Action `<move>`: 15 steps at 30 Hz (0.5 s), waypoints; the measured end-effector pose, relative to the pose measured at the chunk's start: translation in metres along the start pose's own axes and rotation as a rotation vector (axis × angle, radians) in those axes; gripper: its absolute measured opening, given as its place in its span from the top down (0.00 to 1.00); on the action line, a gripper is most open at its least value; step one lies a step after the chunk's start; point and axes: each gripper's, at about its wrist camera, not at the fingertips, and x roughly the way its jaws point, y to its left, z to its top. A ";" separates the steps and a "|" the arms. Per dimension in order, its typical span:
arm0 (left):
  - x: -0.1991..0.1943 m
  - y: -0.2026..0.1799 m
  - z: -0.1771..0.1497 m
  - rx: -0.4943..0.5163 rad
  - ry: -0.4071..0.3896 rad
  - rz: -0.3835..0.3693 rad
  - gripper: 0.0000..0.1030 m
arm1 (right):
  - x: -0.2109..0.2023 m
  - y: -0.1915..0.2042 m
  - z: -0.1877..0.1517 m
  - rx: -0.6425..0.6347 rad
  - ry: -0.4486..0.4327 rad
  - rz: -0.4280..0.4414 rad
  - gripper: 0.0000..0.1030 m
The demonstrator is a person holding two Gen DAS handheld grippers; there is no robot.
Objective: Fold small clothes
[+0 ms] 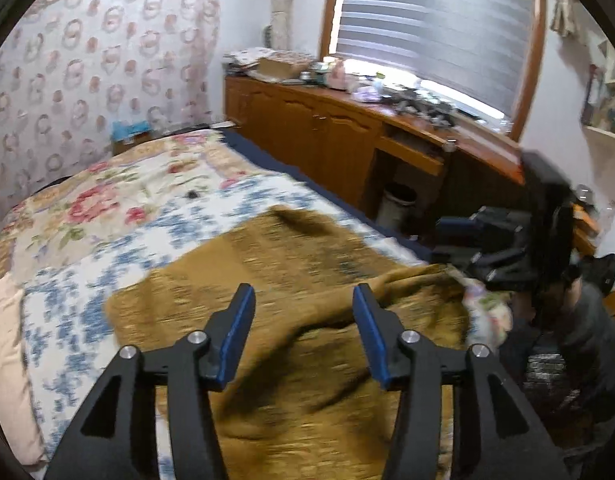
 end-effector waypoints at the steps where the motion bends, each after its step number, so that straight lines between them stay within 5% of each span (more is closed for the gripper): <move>1: 0.002 0.009 -0.003 -0.009 0.006 0.014 0.47 | 0.005 -0.001 0.008 -0.004 0.002 0.011 0.43; 15: 0.040 0.117 -0.049 -0.117 0.109 0.162 0.47 | 0.123 0.016 0.107 -0.086 0.131 0.097 0.77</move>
